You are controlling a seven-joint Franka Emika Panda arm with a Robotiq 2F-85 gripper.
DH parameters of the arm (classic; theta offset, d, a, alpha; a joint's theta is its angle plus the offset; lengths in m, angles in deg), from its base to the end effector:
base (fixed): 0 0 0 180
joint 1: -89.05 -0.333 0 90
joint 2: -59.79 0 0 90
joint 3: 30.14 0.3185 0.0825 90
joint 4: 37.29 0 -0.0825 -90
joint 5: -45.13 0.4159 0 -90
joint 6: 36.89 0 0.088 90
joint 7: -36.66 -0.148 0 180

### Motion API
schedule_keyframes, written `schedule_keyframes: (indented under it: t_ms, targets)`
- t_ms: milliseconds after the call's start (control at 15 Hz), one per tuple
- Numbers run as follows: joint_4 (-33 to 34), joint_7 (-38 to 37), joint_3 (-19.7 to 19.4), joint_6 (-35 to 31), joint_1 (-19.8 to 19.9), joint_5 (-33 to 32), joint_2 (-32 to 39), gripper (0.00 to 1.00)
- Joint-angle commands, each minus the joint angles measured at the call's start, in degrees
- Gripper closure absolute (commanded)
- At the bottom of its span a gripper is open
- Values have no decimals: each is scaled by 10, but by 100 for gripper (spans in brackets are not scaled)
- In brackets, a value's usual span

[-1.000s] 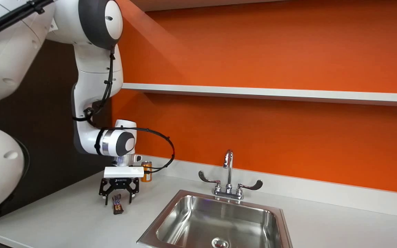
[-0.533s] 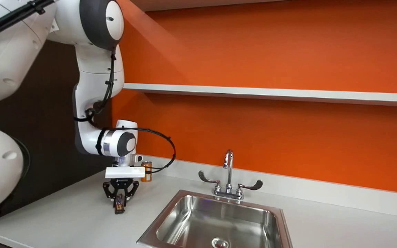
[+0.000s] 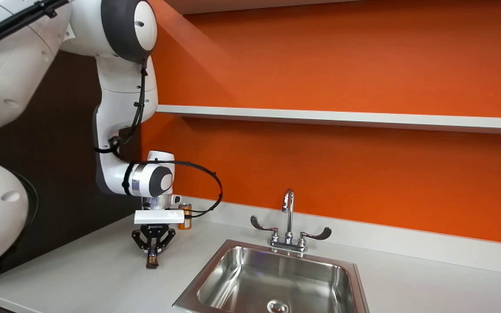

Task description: Put the chocolate bar on the bottom shelf

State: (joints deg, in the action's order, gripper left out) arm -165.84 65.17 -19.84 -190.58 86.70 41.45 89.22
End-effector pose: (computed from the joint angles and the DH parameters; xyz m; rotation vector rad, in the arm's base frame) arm 0.5240 0.1300 0.0659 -2.8526 -1.1346 0.0851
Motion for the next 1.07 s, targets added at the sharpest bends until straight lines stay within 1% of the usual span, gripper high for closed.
schedule_keyframes:
  t_ms: [0,400,733,1000]
  targets:
    - [-15,0,20,8,22,3,-33,96]
    - [-56,-19,24,16,26,21,-105,96]
    - [-131,-51,21,33,18,66,-210,96]
    - [-195,-70,8,61,6,112,-322,96]
